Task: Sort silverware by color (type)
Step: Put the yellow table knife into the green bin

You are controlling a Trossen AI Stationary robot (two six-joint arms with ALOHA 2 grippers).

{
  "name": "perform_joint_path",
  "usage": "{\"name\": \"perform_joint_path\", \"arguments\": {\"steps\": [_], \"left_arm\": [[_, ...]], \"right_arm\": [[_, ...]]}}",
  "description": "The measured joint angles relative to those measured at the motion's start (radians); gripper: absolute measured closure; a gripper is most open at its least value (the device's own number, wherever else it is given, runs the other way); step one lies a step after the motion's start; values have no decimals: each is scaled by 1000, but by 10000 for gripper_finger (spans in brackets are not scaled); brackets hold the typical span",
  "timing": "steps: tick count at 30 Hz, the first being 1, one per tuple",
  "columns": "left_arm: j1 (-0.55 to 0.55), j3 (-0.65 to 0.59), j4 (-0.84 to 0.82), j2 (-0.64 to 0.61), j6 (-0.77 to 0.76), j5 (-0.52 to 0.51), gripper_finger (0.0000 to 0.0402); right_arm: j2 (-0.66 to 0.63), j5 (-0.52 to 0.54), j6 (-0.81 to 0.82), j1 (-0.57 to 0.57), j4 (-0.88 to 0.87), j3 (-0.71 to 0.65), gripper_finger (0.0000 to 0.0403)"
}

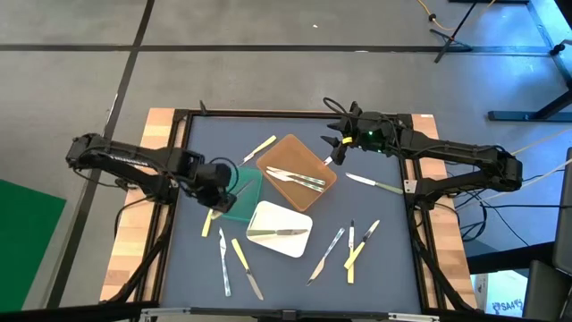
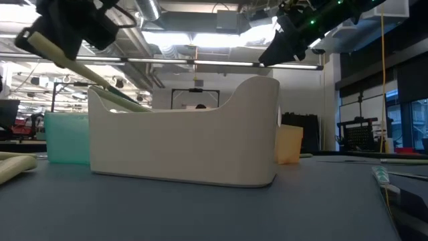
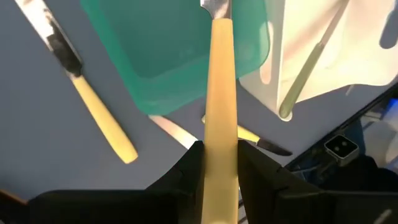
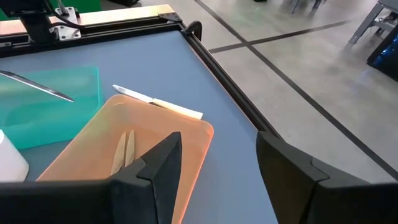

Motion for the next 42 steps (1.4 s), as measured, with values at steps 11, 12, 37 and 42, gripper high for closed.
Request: {"name": "perform_joint_path", "arguments": {"steps": [11, 12, 37, 42], "left_arm": [[-18, -24, 1, 3, -74, -105, 334], [-11, -28, 0, 8, -74, -98, 333], [147, -35, 80, 194, 115, 77, 321], [148, -35, 81, 194, 117, 78, 291]], "right_arm": [[0, 0, 0, 0, 1, 0, 207], [0, 0, 0, 0, 0, 0, 207], [0, 0, 0, 0, 1, 0, 207], [0, 0, 0, 0, 1, 0, 207]]}}
